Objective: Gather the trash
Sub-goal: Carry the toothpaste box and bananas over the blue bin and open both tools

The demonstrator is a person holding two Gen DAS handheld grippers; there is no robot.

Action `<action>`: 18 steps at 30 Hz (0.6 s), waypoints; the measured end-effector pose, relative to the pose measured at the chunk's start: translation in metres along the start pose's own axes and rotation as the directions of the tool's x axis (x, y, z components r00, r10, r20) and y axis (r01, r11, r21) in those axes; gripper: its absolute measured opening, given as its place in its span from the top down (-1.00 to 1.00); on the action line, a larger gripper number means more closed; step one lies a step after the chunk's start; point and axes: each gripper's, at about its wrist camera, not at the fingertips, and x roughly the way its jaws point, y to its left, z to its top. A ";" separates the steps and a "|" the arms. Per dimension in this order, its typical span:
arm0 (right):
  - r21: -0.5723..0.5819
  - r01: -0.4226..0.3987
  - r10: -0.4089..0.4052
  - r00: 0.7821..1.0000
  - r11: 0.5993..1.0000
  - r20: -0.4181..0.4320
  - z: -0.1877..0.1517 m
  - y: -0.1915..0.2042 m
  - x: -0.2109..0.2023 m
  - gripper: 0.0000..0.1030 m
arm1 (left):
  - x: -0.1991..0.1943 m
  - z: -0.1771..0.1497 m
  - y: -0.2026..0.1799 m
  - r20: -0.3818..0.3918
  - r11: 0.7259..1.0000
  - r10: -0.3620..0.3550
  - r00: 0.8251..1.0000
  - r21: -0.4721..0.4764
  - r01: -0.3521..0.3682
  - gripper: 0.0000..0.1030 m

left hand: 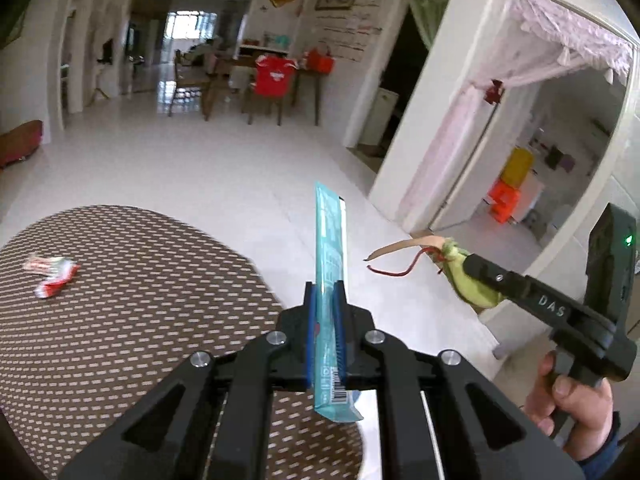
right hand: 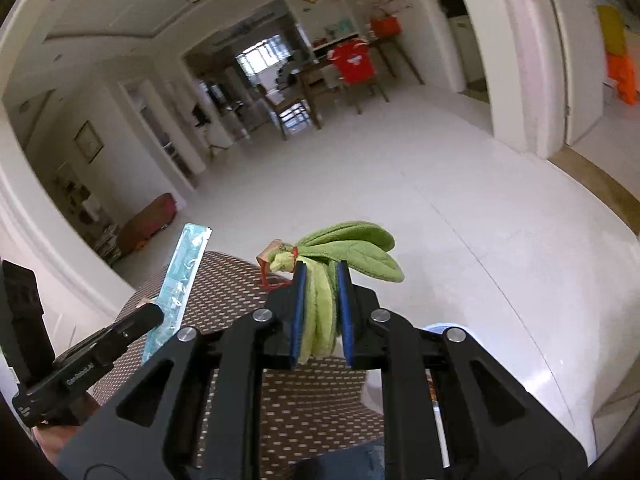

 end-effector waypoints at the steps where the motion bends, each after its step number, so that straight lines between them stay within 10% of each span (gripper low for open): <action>1: 0.022 0.020 -0.020 1.000 1.000 -0.006 -0.001 -0.015 0.003 0.70 | 0.010 0.001 -0.007 -0.012 1.000 -0.009 1.000 0.005 0.009 0.85; 11: 0.118 0.105 -0.094 0.991 0.987 -0.098 -0.002 -0.082 0.040 0.70 | 0.105 -0.001 -0.045 -0.163 0.999 -0.033 0.986 0.025 0.037 0.85; 18: 0.182 0.136 -0.103 0.978 0.974 -0.180 -0.018 -0.118 0.077 0.69 | 0.182 -0.018 -0.051 -0.324 1.000 -0.025 0.946 0.005 0.028 0.85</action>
